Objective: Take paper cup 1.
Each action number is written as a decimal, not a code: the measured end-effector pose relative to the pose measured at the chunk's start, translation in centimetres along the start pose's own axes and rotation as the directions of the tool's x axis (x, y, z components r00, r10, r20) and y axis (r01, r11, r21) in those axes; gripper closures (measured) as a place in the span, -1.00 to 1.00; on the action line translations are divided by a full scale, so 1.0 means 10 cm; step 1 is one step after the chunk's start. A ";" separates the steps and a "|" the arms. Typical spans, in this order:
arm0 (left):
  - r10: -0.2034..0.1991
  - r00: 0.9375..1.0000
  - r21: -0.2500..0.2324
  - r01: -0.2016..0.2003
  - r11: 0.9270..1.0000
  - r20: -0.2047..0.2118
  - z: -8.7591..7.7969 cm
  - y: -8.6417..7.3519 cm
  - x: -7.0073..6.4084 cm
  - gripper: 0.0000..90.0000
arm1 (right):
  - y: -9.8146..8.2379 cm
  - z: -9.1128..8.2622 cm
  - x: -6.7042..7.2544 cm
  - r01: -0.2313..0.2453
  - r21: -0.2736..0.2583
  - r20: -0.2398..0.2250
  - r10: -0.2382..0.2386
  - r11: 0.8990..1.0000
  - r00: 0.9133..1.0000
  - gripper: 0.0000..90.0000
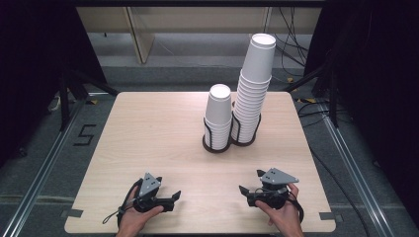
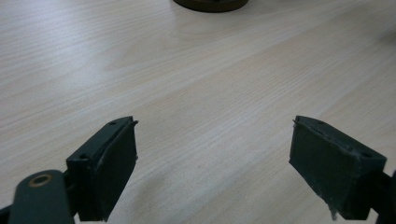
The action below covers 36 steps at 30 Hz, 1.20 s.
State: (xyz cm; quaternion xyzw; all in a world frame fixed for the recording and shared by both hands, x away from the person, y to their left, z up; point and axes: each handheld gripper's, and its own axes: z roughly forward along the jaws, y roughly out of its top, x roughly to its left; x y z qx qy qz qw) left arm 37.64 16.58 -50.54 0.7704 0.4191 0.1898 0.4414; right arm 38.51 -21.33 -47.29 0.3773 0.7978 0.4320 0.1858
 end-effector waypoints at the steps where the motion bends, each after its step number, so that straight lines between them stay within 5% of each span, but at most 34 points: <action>1: -0.007 1.000 -0.011 0.007 1.000 0.004 0.01 0.00 0.00 -0.68 | 0.00 0.00 -0.01 0.019 -0.008 0.007 -0.019 1.000 1.000 -0.63; 13: 0.005 1.000 -0.028 -0.005 1.000 0.018 -0.01 0.00 0.00 -0.68 | 0.10 0.05 0.04 0.009 -0.033 -0.011 -0.010 0.999 1.000 -0.64; 23: 0.009 1.000 -0.020 -0.009 1.000 0.018 -0.01 0.00 0.00 -0.68 | 0.42 0.08 0.08 0.049 -0.083 -0.029 -0.051 0.995 0.998 -0.65; 36: 0.007 1.000 -0.010 -0.007 1.000 0.008 -0.02 0.00 0.03 -0.68 | 0.86 0.24 0.03 0.014 -0.123 -0.028 -0.018 0.992 0.999 -0.65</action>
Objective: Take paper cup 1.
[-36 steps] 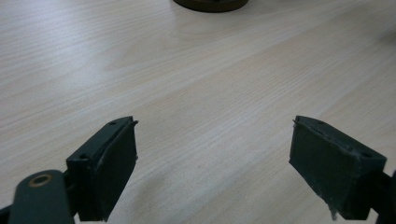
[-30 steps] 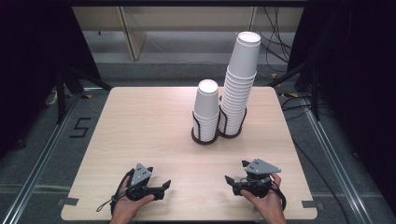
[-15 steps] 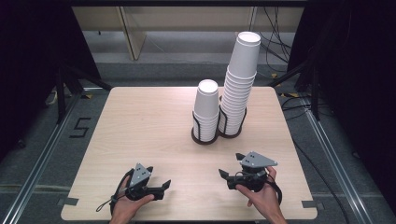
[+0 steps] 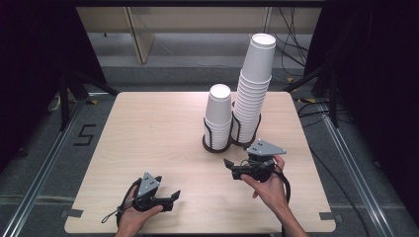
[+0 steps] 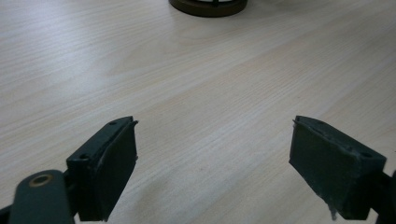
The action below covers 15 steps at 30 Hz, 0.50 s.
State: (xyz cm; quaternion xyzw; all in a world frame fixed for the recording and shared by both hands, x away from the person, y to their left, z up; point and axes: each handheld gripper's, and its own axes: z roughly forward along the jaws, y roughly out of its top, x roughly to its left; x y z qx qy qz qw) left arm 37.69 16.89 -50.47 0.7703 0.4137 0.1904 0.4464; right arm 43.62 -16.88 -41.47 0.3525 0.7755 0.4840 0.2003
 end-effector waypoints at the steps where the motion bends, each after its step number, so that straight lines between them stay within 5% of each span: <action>1: 0.000 1.000 0.000 0.000 1.000 0.000 0.00 0.00 0.00 -0.68 | 0.00 0.00 0.00 0.000 0.000 0.000 0.000 1.000 1.000 -0.65; 15: 0.001 1.000 0.002 -0.001 1.000 0.002 0.00 0.00 0.00 -0.68 | 0.47 0.18 -0.08 -0.016 -0.064 0.078 0.021 0.998 0.997 -0.57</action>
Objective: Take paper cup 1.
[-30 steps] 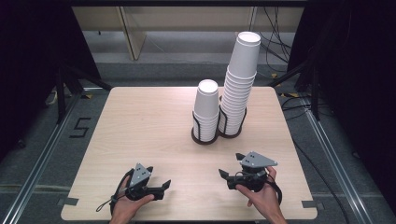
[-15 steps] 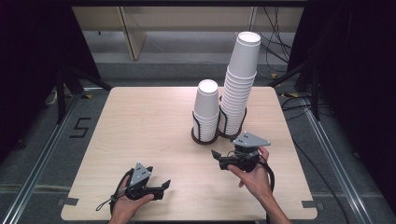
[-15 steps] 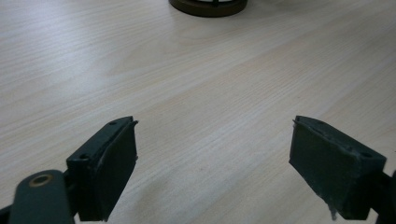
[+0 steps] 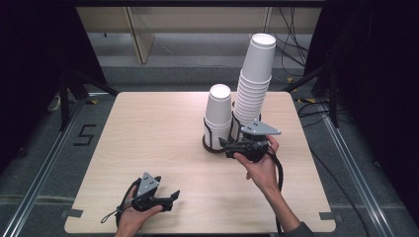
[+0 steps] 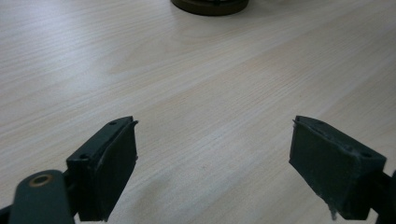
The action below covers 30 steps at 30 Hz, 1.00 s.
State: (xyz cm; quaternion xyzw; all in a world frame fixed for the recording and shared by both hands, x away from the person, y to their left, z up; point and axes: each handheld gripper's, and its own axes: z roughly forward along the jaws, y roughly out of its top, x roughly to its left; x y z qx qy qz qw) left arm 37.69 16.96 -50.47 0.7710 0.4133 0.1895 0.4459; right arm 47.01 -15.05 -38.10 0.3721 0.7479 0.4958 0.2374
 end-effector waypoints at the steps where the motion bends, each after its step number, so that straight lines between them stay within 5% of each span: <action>1: -0.002 1.000 -0.004 0.002 1.000 0.003 0.00 0.00 0.00 -0.68 | 0.02 0.02 0.00 -0.005 -0.006 -0.002 0.005 1.000 1.000 -0.57; 6: -0.006 1.000 -0.003 0.006 1.000 0.002 0.01 0.00 0.00 -0.68 | 0.16 0.09 0.01 0.008 -0.009 0.022 -0.008 1.000 1.000 -0.57; 10: -0.009 1.000 -0.008 0.009 1.000 0.006 0.01 0.00 0.00 -0.68 | 0.25 0.13 0.03 0.040 0.007 0.086 -0.040 0.999 0.996 -0.57; 11: -0.008 1.000 -0.008 0.008 1.000 0.006 0.01 0.00 0.00 -0.68 | 0.27 0.16 0.05 0.009 0.003 0.079 -0.010 1.000 0.997 -0.57; 17: -0.003 1.000 0.004 0.003 1.000 0.003 0.01 0.00 -0.01 -0.68 | 0.37 0.25 0.02 0.026 0.001 0.111 -0.026 1.000 0.994 -0.60; 21: 0.000 1.000 0.003 0.000 1.000 0.004 0.00 0.00 -0.01 -0.68 | 0.45 0.34 0.03 -0.016 -0.009 0.128 0.017 1.000 0.992 -0.64; 30: -0.004 1.000 0.001 0.004 1.000 0.005 0.01 0.00 -0.01 -0.68 | 0.59 0.51 0.05 -0.017 0.012 0.183 0.014 1.000 0.983 -0.66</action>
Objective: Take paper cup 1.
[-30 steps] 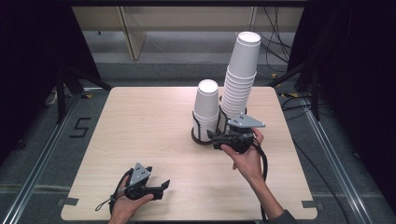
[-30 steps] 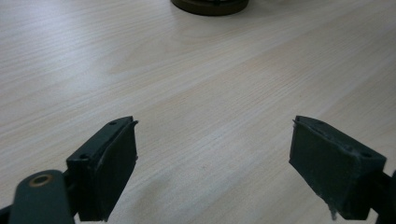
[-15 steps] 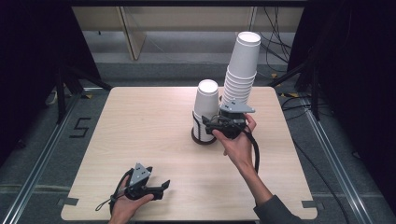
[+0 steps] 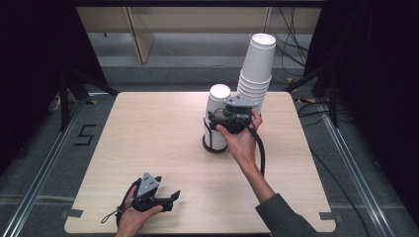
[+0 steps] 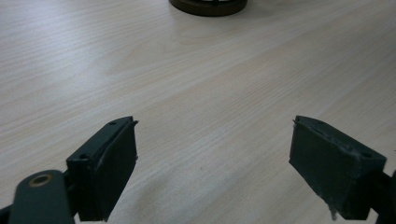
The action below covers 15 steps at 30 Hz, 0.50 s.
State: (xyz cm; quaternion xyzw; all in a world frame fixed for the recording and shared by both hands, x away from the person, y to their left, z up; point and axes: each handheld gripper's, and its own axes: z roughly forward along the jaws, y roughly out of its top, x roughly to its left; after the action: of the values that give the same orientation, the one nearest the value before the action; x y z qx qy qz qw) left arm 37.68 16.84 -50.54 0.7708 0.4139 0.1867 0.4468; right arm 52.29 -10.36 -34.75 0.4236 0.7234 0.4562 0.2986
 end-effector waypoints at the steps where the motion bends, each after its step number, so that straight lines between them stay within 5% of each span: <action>1: 0.000 1.000 0.000 0.000 1.000 0.000 0.00 0.00 0.00 -0.68 | 0.00 0.00 0.00 0.000 0.000 0.000 0.000 1.000 1.000 -0.66; 6: 0.004 1.000 -0.003 -0.004 1.000 0.008 0.01 0.00 -0.01 -0.68 | 0.03 0.12 0.01 -0.041 0.012 0.045 0.041 0.999 0.998 -0.65; 15: -0.003 1.000 -0.003 0.003 1.000 0.005 0.01 0.00 -0.01 -0.68 | 0.09 0.22 0.02 -0.042 0.018 0.061 0.041 0.999 0.997 -0.65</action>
State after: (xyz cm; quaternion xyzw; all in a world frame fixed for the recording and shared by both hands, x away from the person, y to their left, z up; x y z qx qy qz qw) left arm 37.69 16.75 -50.55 0.7702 0.4135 0.1846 0.4492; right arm 54.32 -9.11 -34.82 0.4549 0.7095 0.4423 0.3067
